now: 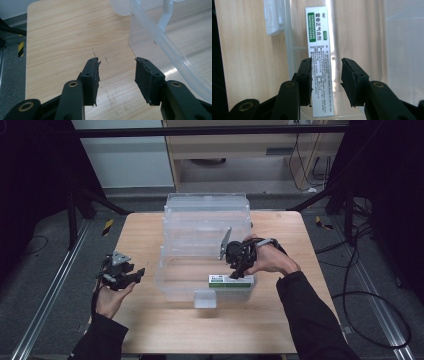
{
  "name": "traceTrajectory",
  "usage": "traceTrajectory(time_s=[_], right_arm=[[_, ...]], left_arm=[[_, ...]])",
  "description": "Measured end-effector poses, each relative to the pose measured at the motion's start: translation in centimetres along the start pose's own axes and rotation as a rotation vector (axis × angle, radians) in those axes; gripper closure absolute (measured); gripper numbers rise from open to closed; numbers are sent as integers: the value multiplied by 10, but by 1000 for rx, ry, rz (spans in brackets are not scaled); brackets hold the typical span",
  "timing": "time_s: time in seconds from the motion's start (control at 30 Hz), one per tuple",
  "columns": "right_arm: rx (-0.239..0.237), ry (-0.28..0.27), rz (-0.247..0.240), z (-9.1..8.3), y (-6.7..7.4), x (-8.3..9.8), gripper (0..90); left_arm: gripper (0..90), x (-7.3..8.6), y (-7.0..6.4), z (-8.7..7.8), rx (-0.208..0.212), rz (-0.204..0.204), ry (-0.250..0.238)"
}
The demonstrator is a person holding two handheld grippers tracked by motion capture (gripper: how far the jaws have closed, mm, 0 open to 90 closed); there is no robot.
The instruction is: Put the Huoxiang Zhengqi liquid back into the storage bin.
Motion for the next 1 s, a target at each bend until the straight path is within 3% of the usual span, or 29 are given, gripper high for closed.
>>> traceTrajectory(time_s=[0.17,0.37,0.67,1.0], right_arm=[[24,-42,25,-10,4,-1,591],[20,-75,38,-17,15,-6,574],[11,-135,44,-10,25,-13,557],[-33,-152,60,6,33,-18,531]], left_arm=[[529,-1,0,-1,-2,2,-3],[524,-1,1,-1,-6,0,-8],[514,-1,2,-2,-11,-3,-11],[506,-1,2,-2,-15,-2,-10]])
Point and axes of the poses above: each handheld gripper's, and its own axes: z roughly forward along the jaws, x roughly out of its underside, y roughly to its left, the point moved 7 cm from there along z, roughly forward along the jaws, and after that the axes turned 10 degrees about -x, right-handed, at the moved point
